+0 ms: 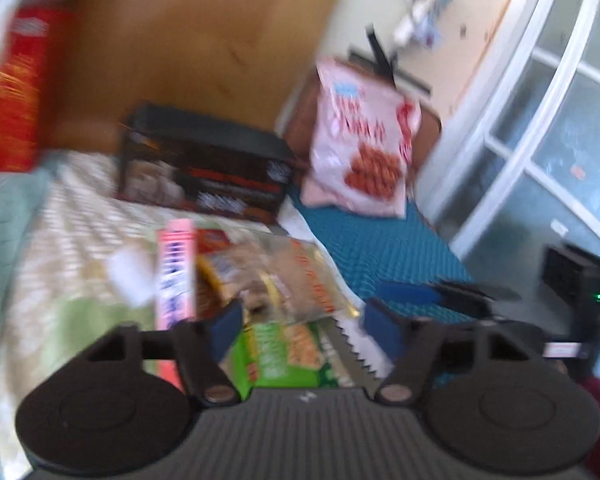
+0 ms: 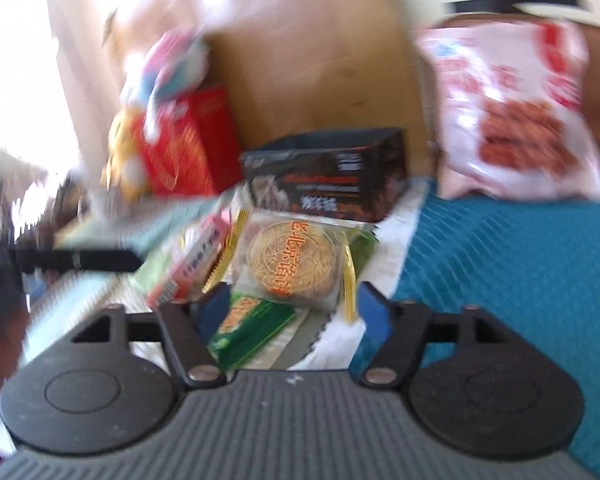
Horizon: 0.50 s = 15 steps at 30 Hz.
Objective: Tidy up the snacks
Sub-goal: 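Reach the left gripper to the wrapped round pastry and grasp it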
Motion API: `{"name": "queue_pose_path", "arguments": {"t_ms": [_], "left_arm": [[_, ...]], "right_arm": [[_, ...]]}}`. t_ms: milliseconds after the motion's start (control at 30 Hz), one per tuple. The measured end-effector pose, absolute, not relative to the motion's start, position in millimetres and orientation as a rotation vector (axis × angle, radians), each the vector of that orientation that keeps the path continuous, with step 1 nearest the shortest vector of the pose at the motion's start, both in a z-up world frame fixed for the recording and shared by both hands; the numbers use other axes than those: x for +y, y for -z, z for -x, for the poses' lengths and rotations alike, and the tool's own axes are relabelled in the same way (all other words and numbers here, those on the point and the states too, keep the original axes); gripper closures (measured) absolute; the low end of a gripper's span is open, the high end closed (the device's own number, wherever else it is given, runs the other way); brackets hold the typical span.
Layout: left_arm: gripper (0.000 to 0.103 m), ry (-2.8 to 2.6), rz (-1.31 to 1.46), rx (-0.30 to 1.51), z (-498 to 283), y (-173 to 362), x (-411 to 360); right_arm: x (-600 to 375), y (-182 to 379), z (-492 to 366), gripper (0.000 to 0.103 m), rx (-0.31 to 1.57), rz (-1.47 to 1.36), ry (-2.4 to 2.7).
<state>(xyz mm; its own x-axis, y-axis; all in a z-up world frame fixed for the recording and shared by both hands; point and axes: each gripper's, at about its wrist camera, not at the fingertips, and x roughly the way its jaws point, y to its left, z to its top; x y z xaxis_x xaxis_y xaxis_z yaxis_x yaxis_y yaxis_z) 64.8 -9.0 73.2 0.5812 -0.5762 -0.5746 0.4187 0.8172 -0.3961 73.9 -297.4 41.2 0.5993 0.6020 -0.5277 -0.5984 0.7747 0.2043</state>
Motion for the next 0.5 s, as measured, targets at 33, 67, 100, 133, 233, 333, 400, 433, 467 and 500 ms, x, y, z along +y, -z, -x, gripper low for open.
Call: {"name": "queue_pose_path", "arguments": {"t_ms": [33,67,100,133,233,333,400,433,467,500], "left_arm": [[0.048,0.595,0.201,0.785,-78,-74,-20],[0.048,0.587,0.168,0.81,-89,-72,-29],[0.05,0.568,0.138,0.835,-98,-70,-37],[0.055,0.557,0.123,0.865,-107,-66,-43],[0.07,0.593,0.152,0.943,-119,-48,-49],[0.08,0.598,0.147,0.941,-119,-46,-53],[0.08,0.594,0.141,0.919,-118,-57,-51],[0.08,0.605,0.151,0.9,-118,-65,-48],[0.08,0.612,0.162,0.88,-119,-73,-46],[0.08,0.613,0.174,0.858,-122,-81,-42]], "right_arm": [[-296,-37,-85,0.035,0.637,0.024,-0.732],[-295,-31,-94,0.035,0.657,0.049,-0.77],[-293,-27,-103,0.035,0.672,0.074,-0.795],[-292,-22,-110,0.034,0.684,0.093,-0.812],[-292,-7,-126,0.032,0.739,0.101,-0.889],[-295,-8,-126,0.042,0.731,0.084,-0.9],[-298,-14,-120,0.054,0.736,0.054,-0.906],[-297,-21,-117,0.057,0.723,0.064,-0.902],[-297,-28,-115,0.058,0.698,0.078,-0.892],[-296,-38,-116,0.058,0.67,0.081,-0.882]]}}
